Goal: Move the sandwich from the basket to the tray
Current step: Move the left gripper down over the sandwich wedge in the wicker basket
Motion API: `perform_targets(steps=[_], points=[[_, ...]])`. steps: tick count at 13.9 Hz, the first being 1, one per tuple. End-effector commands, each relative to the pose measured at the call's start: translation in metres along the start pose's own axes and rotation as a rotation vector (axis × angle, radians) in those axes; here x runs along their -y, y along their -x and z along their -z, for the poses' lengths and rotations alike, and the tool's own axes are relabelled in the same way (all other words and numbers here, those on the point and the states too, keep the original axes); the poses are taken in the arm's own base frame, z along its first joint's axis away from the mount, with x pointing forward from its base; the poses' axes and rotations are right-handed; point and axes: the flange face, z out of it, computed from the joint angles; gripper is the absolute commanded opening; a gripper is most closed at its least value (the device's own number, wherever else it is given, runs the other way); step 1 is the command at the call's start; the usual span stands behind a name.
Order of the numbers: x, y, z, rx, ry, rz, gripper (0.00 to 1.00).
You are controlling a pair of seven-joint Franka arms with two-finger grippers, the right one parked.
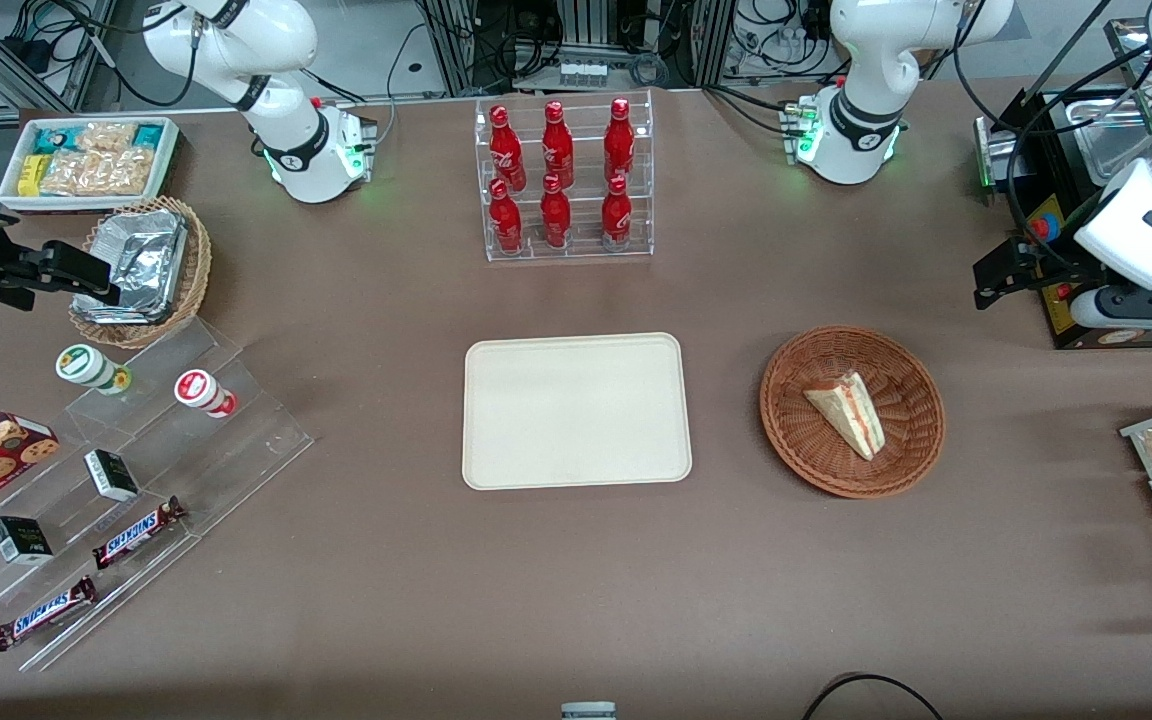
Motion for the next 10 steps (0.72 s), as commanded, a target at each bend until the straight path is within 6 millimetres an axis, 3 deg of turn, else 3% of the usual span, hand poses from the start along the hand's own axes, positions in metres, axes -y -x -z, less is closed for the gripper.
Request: perform_targets(steps=[1, 4, 6, 10], points=[[-0.003, 0.005, -0.003, 0.022, -0.001, 0.024, 1.00], [0.000, -0.007, -0.026, 0.047, -0.046, 0.060, 1.00], [-0.011, -0.020, -0.071, 0.066, -0.057, 0.116, 1.00], [-0.025, -0.021, -0.157, -0.025, -0.042, 0.296, 1.00]])
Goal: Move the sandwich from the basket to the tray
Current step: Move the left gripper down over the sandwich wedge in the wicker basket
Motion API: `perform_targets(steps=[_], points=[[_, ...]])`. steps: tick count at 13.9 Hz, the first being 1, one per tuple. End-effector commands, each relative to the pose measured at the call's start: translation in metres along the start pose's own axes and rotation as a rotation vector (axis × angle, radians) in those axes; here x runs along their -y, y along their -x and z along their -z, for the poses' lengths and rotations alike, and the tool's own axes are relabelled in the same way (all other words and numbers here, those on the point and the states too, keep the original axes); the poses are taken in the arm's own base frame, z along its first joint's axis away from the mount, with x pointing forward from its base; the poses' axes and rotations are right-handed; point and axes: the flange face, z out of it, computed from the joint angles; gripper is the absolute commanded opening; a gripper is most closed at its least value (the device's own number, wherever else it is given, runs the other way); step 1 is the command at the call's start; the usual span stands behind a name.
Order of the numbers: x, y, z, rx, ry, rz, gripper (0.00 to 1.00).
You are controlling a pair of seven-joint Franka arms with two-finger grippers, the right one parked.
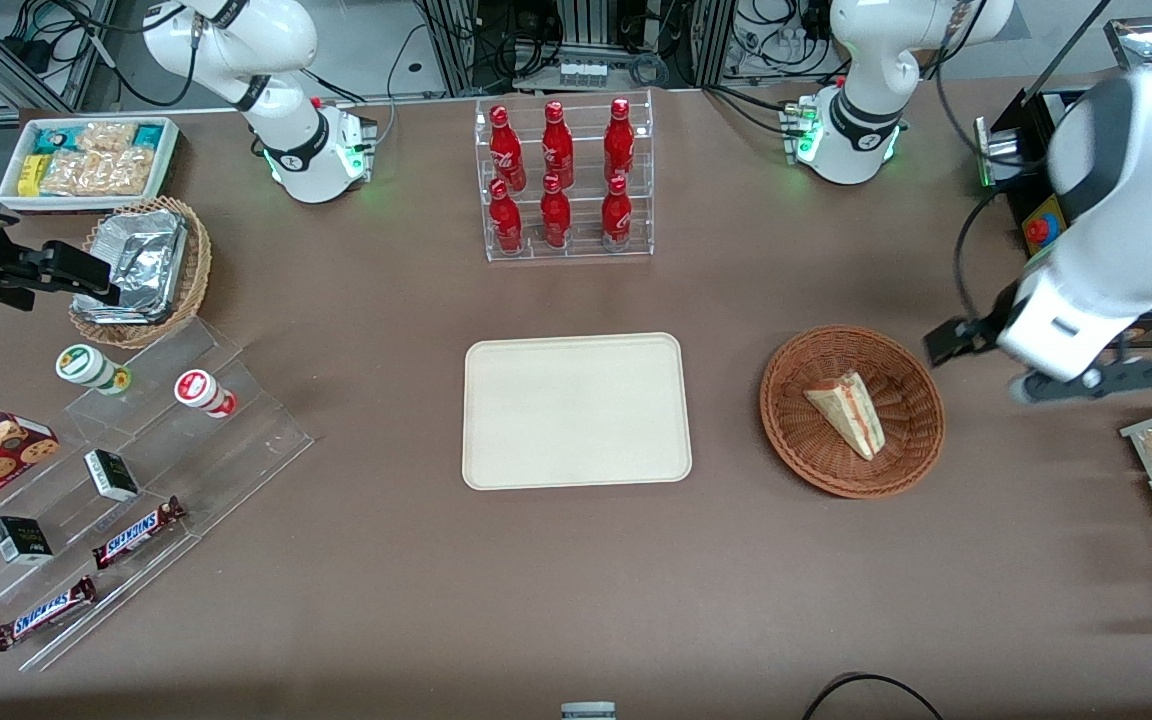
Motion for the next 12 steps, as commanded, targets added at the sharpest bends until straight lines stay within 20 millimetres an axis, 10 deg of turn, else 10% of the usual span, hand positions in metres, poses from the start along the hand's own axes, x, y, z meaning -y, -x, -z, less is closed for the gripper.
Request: perform_targets(steps=[1, 12], points=[[-0.013, 0.015, -0.044, -0.045, 0.001, 0.144, 1.00], [-0.039, 0.048, -0.206, -0.036, 0.047, 0.422, 1.00]])
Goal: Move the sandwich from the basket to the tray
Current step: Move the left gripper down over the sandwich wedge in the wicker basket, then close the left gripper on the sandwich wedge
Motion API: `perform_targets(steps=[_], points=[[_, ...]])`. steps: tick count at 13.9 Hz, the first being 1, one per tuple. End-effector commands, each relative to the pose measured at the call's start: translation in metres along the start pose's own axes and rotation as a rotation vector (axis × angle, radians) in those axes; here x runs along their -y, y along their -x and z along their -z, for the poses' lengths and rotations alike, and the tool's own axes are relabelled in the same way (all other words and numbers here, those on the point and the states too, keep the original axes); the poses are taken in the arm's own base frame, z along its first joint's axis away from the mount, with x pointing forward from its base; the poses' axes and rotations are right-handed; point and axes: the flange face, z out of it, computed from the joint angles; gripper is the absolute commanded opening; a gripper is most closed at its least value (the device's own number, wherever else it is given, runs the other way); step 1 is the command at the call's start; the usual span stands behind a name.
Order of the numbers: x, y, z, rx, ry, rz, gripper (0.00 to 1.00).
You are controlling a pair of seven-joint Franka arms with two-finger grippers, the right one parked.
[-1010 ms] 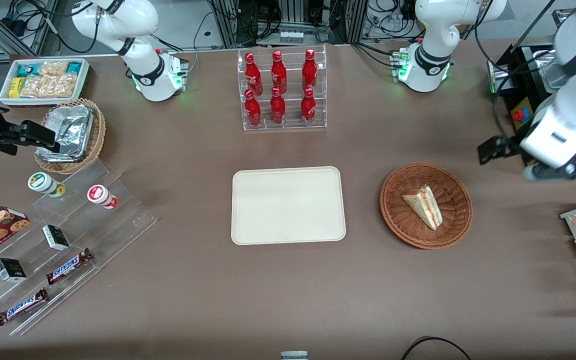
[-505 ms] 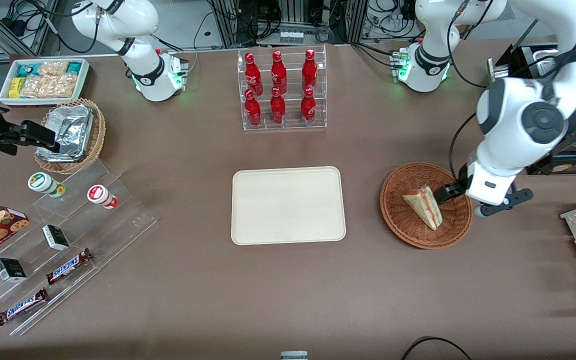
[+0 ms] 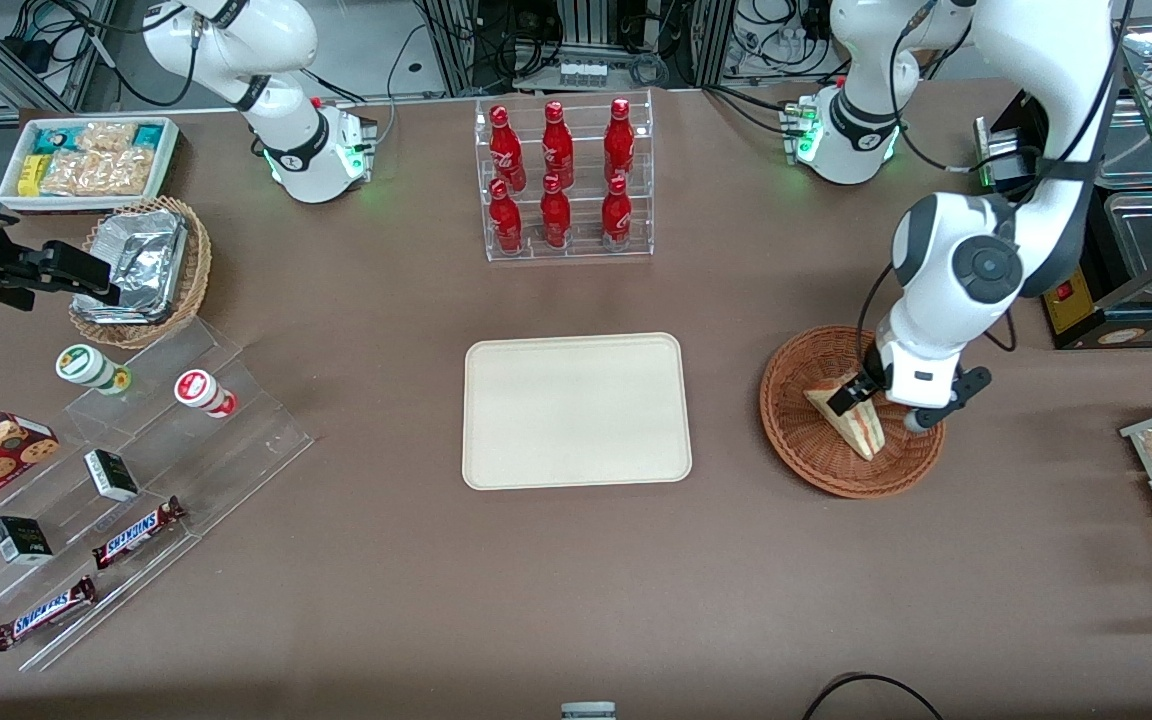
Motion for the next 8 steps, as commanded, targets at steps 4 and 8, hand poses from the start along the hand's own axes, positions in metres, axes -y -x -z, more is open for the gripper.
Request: perform_targets(steps=[4, 8], points=[[0.000, 0.007, -0.031, 0.028, -0.037, -0.001, 1.00], [0.000, 0.007, -0.040, 0.041, -0.054, -0.008, 0.31]])
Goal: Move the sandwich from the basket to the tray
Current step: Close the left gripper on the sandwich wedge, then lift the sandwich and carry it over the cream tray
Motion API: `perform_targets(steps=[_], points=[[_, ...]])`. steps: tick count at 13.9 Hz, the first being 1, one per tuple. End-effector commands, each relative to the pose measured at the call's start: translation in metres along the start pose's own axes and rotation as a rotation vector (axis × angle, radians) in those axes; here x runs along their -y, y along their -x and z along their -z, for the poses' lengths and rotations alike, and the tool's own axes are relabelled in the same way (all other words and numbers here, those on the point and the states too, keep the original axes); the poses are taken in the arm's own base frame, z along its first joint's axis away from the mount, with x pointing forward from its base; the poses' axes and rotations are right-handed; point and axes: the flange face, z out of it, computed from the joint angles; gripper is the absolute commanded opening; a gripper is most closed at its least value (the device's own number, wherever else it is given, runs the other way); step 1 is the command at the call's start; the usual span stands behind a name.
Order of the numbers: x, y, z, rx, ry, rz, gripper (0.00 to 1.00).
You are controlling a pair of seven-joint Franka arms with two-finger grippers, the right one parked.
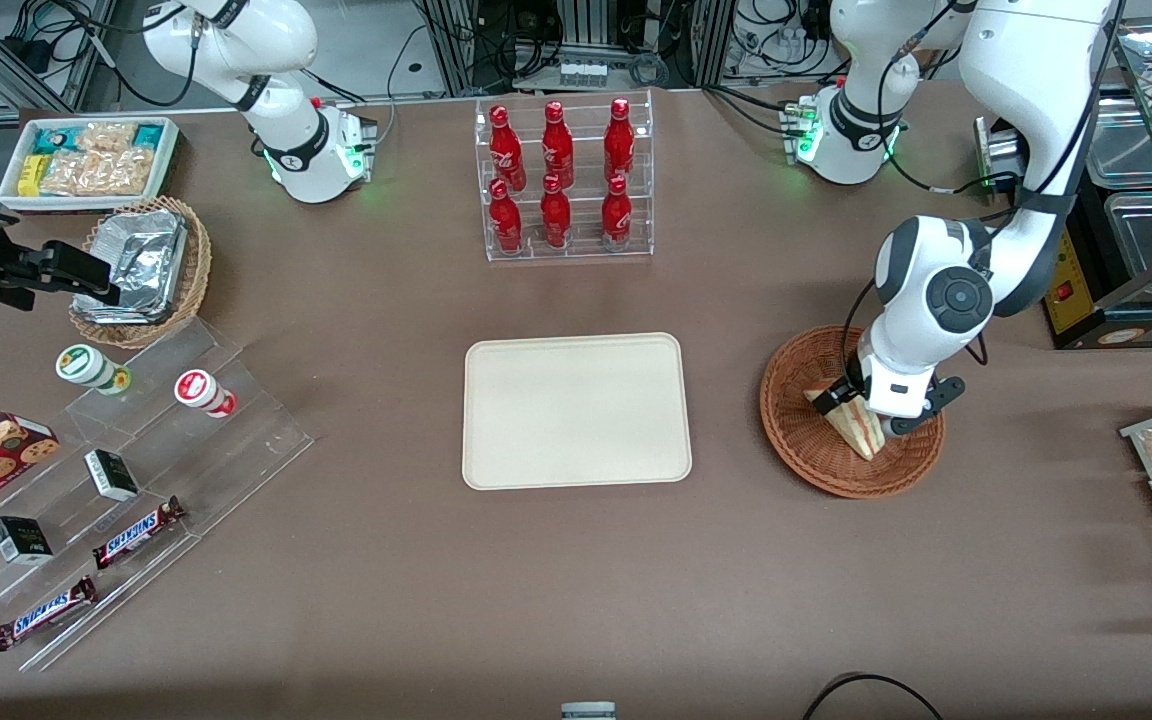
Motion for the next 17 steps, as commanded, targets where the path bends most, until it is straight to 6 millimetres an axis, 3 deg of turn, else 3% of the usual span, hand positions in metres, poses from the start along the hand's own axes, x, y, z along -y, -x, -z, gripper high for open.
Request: perform_targets(steps=[1, 2, 3, 6, 10, 13, 17], points=[[-0.001, 0.000, 0.002, -0.013, -0.010, 0.004, 0.08], [-0.001, -0.003, 0.009, -0.015, -0.015, 0.001, 0.00], [-0.006, -0.004, 0.021, -0.018, -0.018, -0.002, 0.00], [-0.034, -0.027, 0.100, 0.007, -0.065, -0.007, 0.00], [-0.104, -0.001, 0.186, -0.034, -0.028, -0.110, 0.00], [-0.157, 0.049, 0.205, -0.053, 0.018, -0.213, 0.00], [-0.237, 0.124, 0.161, -0.021, 0.027, -0.384, 0.00]])
